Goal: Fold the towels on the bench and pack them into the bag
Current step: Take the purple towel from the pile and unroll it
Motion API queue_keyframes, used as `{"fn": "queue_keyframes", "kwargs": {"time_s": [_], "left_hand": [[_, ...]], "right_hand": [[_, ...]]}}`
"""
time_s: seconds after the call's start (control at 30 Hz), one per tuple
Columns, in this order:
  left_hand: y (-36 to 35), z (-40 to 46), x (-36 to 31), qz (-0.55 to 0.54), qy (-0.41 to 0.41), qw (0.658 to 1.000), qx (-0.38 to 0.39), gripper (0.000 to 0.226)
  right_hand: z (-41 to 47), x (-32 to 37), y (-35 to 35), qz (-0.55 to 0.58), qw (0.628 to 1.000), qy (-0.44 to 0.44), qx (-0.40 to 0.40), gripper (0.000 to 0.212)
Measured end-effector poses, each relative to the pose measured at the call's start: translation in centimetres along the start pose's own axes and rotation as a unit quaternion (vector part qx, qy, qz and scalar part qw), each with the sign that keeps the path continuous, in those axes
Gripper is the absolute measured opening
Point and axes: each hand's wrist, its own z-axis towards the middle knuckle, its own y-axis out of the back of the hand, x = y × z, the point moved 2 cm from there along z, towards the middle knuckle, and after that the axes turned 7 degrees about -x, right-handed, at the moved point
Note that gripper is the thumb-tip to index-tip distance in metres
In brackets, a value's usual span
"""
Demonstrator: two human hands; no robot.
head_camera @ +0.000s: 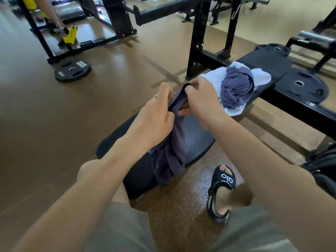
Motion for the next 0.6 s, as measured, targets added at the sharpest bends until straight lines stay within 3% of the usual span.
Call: {"fn": "queue_keyframes", "kwargs": {"time_s": [0.17, 0.3, 0.47, 0.6], "left_hand": [[0.5, 0.8, -1.7, 0.092, -0.053, 0.994, 0.007, 0.024], [0.6, 1.8, -2.3, 0.142, -0.033, 0.989, -0.019, 0.004], [0.5, 2.3, -3.1, 0.216, -0.009, 0.974, -0.068, 0.033], [0.0, 2.7, -3.1, 0.280, -0.035, 0.954, -0.105, 0.038]], "right_hand": [[-0.4, 1.8, 0.8, -0.048, 0.997, 0.057, -0.032, 0.017], [-0.2, 2.6, 1.1, -0.076, 0.992, 0.069, -0.078, 0.011], [-0.7, 4.5, 1.7, -0.137, 0.978, 0.110, -0.111, 0.014], [-0.9, 5.4, 1.5, -0.166, 0.968, 0.155, -0.109, 0.015]]}}
